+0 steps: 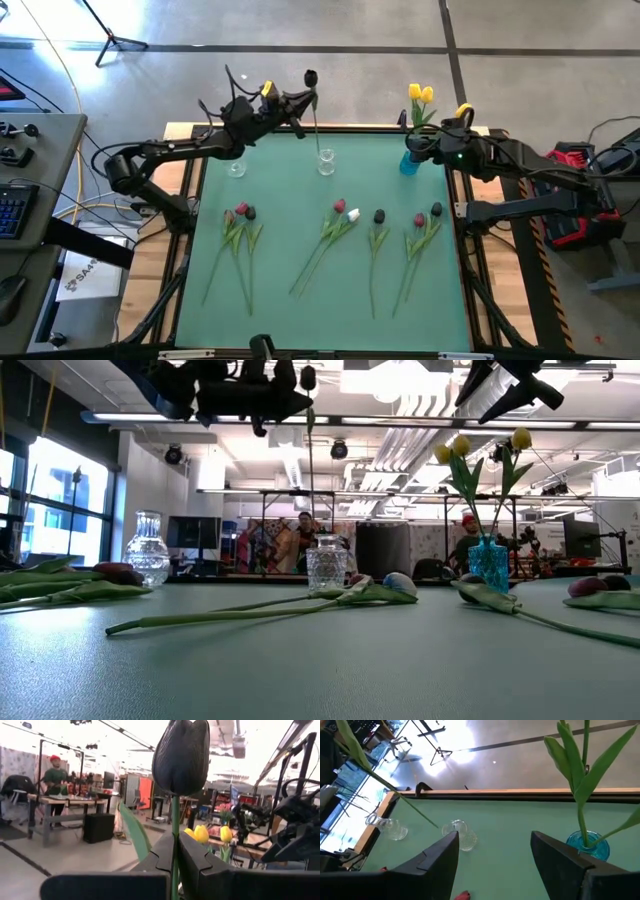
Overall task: Sort flowers into vase by color
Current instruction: Put the black tulip into the right transparent vase
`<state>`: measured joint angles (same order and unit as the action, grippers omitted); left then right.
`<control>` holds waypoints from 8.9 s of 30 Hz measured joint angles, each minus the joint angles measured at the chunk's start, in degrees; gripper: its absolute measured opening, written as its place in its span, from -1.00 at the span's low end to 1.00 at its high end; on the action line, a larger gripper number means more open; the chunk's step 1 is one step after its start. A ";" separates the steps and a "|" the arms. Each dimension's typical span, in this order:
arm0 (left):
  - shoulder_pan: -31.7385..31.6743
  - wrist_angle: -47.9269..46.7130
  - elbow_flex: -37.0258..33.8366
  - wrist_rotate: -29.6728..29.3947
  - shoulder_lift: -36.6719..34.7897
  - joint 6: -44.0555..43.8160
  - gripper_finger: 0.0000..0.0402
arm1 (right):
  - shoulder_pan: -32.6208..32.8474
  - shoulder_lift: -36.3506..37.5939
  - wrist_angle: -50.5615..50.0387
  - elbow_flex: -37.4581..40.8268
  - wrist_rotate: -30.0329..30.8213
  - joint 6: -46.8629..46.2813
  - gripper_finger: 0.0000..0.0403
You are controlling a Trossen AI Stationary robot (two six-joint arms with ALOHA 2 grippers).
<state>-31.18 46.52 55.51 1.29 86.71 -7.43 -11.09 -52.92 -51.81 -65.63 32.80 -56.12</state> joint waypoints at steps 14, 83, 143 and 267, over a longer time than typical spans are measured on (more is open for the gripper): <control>0.13 3.12 0.33 1.18 7.56 -2.58 -1.00 | 0.00 -0.18 0.22 0.01 -1.70 0.15 0.17; 6.20 -50.09 8.90 1.58 -5.68 0.76 -0.11 | 26.11 -25.09 -4.83 30.08 -31.78 -64.46 -0.53; 19.40 -23.30 8.90 19.00 0.12 -0.20 -0.11 | 15.83 -25.10 31.46 -16.39 1.89 40.51 -1.00; 8.37 -61.38 8.85 -0.85 -5.37 -3.33 -0.13 | 15.92 -22.91 30.55 30.99 -24.88 -23.48 -0.59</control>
<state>-22.81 -14.86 64.36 0.44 81.34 -10.76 4.83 -75.84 -21.26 -34.63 7.92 -79.60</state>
